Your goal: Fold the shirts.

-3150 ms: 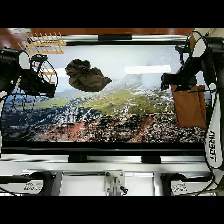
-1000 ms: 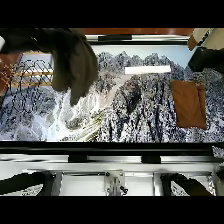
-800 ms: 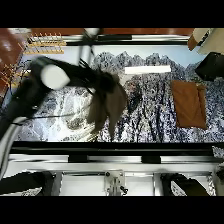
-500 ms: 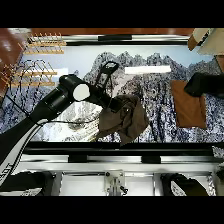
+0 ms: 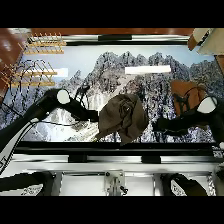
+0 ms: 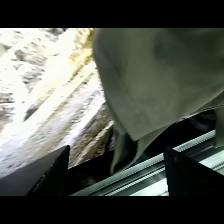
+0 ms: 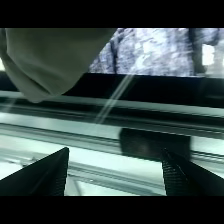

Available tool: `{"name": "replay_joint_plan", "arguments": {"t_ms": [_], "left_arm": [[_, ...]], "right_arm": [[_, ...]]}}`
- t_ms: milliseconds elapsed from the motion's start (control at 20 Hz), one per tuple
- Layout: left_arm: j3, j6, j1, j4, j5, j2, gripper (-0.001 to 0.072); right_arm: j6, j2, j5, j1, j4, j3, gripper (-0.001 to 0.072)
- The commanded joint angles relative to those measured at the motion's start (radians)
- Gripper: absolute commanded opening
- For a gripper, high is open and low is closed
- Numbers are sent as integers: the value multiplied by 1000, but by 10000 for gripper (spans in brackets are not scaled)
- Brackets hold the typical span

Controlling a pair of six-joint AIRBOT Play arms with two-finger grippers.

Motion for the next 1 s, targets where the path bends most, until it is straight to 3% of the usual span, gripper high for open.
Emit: {"name": "replay_joint_plan", "arguments": {"t_ms": [0,100,200,350,450,550,600,700,800,850,900,950], "left_arm": [[-111,61,-11,-193,171,-43,717],[-101,120,-19,-264,190,-83,704],[-96,121,-20,-291,233,-101,534],[-91,122,-18,-294,269,-103,499],[-89,130,-15,-293,268,-103,365],[-88,133,-5,-294,256,-101,82],[-82,136,2,-293,232,-101,34],[-57,203,22,-294,179,-98,33],[-26,212,41,-293,159,-95,32],[-10,211,48,-294,155,-90,32],[10,219,54,-292,149,-82,31],[30,238,57,-286,145,-71,31]], "right_arm": [[-5,1,-158,-11,190,-171,692],[-7,1,-223,-11,247,-216,692],[-7,0,-267,-11,261,-241,692],[-23,-58,-283,42,283,-246,692],[-26,-128,-368,145,313,-246,692],[-27,-201,-441,223,372,-246,693],[-34,-233,-450,245,391,-246,692],[-39,-273,-476,258,407,-246,691],[-53,-293,-536,273,460,-246,681],[-71,-300,-563,279,488,-246,584],[-75,-300,-571,282,499,-245,219],[-84,-299,-552,278,505,-235,76]]}}
